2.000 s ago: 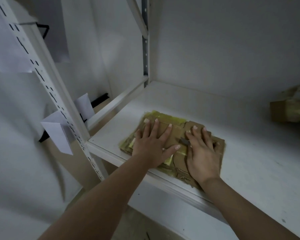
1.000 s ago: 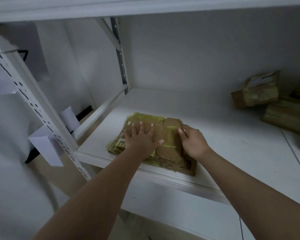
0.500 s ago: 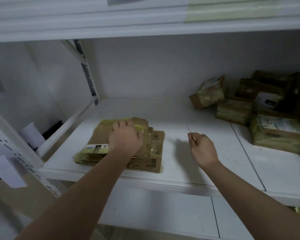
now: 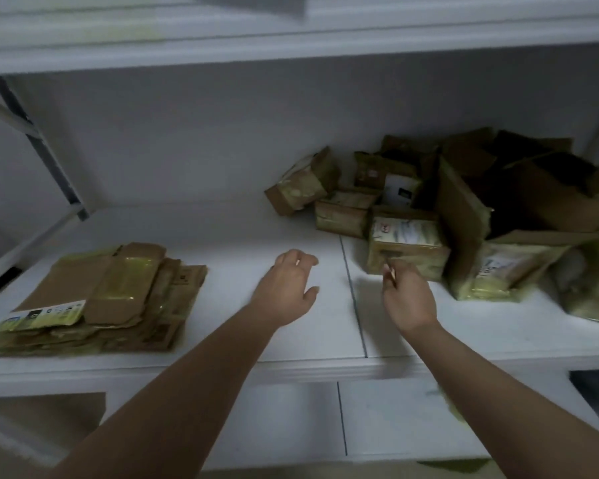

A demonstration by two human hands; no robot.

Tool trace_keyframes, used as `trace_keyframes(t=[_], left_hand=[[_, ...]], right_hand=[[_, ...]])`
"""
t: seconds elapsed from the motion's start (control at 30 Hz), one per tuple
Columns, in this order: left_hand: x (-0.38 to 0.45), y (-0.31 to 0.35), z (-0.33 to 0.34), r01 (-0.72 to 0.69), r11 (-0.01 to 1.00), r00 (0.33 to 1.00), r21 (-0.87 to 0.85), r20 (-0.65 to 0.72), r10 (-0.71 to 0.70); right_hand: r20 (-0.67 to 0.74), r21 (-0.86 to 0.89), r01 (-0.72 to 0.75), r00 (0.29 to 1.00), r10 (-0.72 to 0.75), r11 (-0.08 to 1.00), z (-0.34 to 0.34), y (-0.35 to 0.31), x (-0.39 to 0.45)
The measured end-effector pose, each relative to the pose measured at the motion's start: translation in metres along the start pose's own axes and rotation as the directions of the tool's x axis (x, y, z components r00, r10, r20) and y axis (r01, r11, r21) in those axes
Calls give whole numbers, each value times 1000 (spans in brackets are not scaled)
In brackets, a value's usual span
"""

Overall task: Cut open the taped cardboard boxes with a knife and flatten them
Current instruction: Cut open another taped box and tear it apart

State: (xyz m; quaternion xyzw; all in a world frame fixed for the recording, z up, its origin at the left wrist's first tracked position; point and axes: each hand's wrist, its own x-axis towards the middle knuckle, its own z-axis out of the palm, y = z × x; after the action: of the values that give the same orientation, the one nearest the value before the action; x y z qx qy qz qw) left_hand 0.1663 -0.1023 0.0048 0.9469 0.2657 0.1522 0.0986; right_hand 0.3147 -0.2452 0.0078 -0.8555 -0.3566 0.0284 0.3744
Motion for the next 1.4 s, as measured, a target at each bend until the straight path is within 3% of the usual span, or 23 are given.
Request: trace_keyframes(t=[0.17, 0.3, 0.47, 0.6, 0.7, 0.8, 1.0, 1.13, 1.23, 1.4], left_hand=[[52, 70, 29, -21, 993, 1000, -120, 11, 23], [91, 106, 44, 161, 938, 987, -308, 80, -143], [97, 124, 50, 279, 801, 954, -529, 54, -296], [79, 113, 33, 439, 799, 860, -411, -67, -507], [50, 88, 11, 576, 767, 798, -282, -10, -603], [17, 67, -6, 573, 780, 817, -252, 102, -567], [-33, 40, -25, 459, 713, 774, -531, -155, -614], [-56, 31, -30, 344, 650, 796, -678, -156, -584], [-62, 28, -34, 320, 673, 813, -667, -171, -557], [-53, 34, -44, 374, 635, 734, -676, -203, -648]], right_hand=[[-31, 61, -30, 999, 32, 998, -42, 61, 12], [107, 18, 102, 989, -104, 995, -55, 86, 25], [155, 93, 41, 986, -55, 995, -48, 85, 40], [54, 92, -87, 995, 82, 992, -52, 65, 42], [168, 82, -62, 985, 48, 995, -44, 53, 37], [277, 125, 5, 960, -40, 992, -29, 31, 30], [211, 263, 136, 958, -194, 955, -10, -8, 18], [190, 356, 92, 967, -169, 930, -5, -22, 11], [183, 345, 52, 976, -122, 937, -7, -27, 12], [201, 321, 6, 977, -74, 947, -12, -32, 20]])
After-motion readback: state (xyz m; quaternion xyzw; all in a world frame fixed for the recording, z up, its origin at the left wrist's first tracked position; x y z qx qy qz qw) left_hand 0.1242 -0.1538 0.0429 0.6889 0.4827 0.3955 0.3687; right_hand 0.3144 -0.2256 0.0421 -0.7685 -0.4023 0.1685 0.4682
